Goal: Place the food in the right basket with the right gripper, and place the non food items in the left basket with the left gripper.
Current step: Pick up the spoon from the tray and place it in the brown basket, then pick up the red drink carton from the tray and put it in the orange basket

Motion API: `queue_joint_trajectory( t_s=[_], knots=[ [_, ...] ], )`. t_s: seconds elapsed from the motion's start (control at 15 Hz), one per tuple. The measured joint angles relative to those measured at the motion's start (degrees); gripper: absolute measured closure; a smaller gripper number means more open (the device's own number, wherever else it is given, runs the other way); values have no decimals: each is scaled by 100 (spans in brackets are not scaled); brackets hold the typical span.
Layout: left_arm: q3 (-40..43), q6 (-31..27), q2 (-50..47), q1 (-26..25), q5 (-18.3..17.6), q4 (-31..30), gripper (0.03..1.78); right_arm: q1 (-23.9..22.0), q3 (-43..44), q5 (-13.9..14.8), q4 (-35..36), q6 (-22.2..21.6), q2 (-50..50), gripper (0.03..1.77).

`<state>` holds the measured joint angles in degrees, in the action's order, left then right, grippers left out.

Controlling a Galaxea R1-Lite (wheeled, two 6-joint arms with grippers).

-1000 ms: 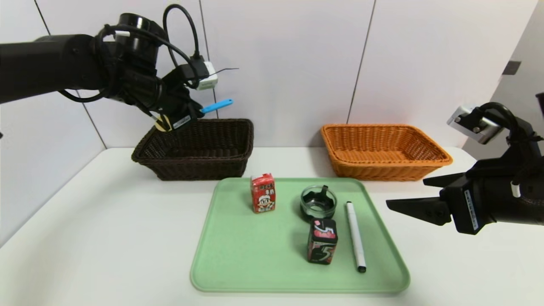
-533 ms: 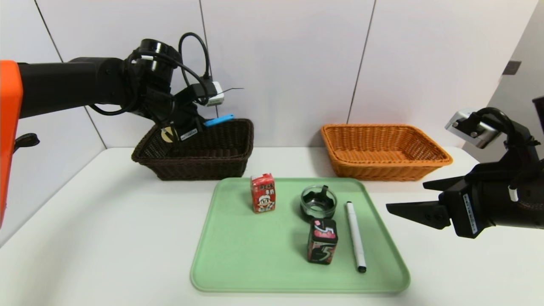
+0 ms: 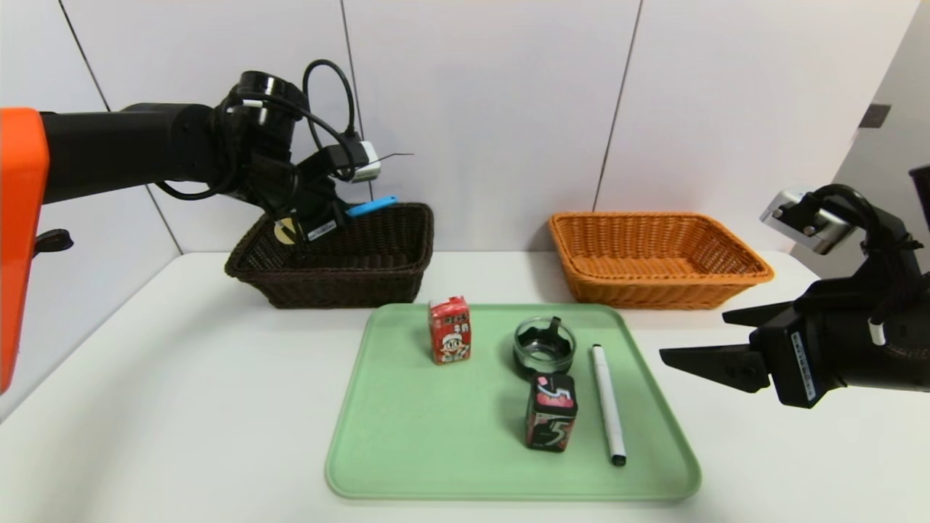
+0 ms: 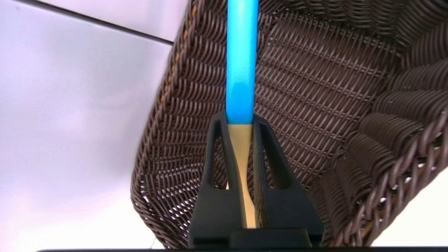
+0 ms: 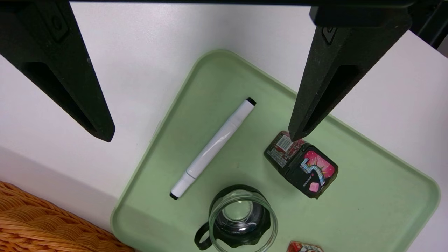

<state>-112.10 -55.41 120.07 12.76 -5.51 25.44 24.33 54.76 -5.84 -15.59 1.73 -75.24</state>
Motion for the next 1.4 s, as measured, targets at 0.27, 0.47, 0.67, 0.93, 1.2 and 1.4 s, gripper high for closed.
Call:
queue_joint_trajectory(
  t_s=[0.27,0.47,0.67,0.93,1.2,1.4],
  knots=[
    [15,-5,129,-6,-7,5,97,6,0,-5,0,2,7,9],
    [50,124,206,10,-7,-113,70,9,0,-2,-4,2,13,9],
    [50,613,57,10,-7,-329,50,9,1,-9,-2,-2,11,9],
    [102,2157,-512,51,-35,-33,34,48,172,0,2,6,-12,9],
    [638,3807,-1378,372,-24,759,25,78,673,-2,-78,11,-168,9],
    [1563,4373,-2203,595,9,1023,20,207,1131,17,-113,5,-483,9]
  ],
)
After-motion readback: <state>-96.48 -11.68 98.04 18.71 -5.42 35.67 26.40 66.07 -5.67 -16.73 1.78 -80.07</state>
